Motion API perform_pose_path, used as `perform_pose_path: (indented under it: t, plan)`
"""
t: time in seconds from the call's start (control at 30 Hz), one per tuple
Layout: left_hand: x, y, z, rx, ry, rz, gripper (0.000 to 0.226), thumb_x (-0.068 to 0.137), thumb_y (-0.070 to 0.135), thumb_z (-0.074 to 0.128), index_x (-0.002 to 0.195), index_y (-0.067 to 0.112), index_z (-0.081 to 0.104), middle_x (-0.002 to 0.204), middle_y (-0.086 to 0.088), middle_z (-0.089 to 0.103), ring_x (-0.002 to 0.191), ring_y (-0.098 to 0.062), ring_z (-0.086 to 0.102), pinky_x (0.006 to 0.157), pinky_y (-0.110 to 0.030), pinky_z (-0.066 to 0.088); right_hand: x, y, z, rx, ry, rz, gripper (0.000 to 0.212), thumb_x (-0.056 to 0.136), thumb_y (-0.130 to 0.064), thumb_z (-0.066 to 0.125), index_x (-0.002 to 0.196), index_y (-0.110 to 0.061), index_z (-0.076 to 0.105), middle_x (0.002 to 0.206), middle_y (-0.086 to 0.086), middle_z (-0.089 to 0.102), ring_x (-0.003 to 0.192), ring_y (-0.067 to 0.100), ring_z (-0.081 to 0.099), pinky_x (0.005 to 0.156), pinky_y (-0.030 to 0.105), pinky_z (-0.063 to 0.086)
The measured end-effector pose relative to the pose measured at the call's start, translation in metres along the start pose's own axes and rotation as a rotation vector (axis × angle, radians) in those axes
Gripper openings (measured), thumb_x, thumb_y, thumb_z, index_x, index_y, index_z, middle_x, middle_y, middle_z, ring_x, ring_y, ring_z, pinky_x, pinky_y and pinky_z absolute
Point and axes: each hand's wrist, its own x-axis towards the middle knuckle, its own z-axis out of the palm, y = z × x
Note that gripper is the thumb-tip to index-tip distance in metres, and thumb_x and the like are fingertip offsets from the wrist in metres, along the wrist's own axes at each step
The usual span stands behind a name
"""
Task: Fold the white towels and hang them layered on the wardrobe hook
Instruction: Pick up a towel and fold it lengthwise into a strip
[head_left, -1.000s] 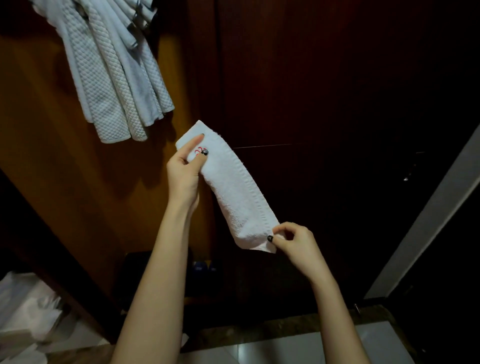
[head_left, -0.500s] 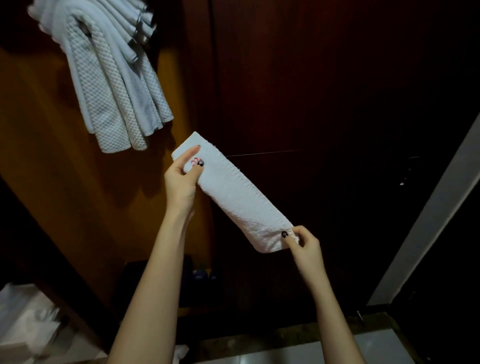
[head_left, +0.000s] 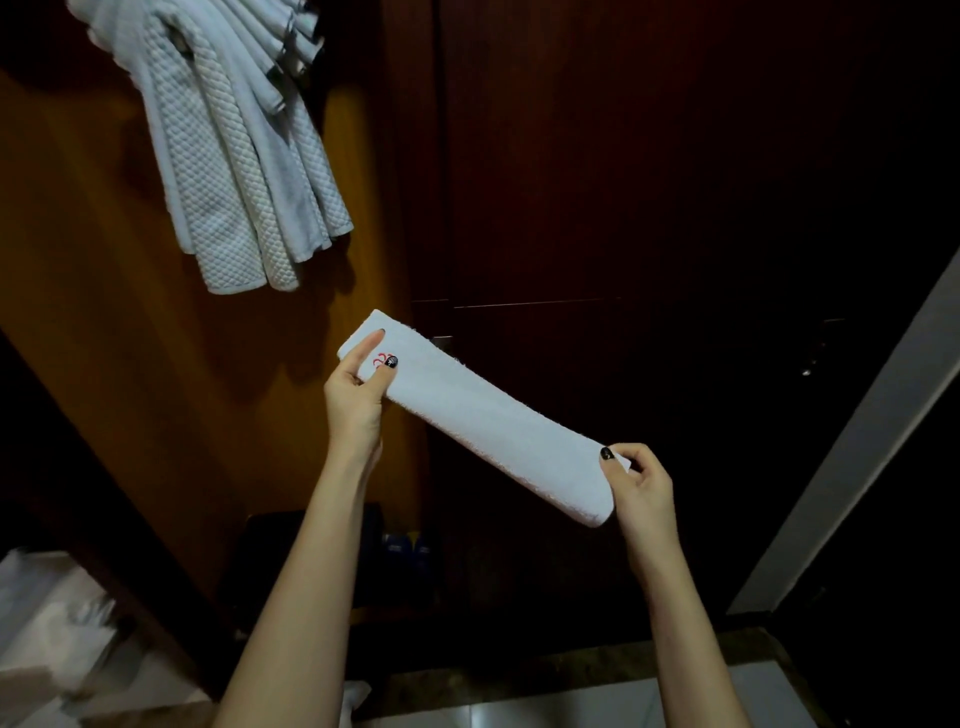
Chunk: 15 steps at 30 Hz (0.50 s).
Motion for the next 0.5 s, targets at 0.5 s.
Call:
perform_pose_path:
  t: [0.5]
  plan:
    - [0.015, 0.03, 0.01, -0.171, -0.129, -0.034, 0.041, 0.089, -0.011, 0.056, 0.121, 0.013, 0.064, 0.116, -0.006, 0.068, 0.095, -0.012, 0.068, 0.077, -0.022, 0.056, 0.0, 0.019, 0.0, 0.04, -0.364, 0.296, 0.017, 0.094, -0.009, 0.062, 0.079, -0.002, 0.065, 0.066, 0.001, 0.063, 0.066, 0.014, 0.059, 0.059, 0.022, 0.048]
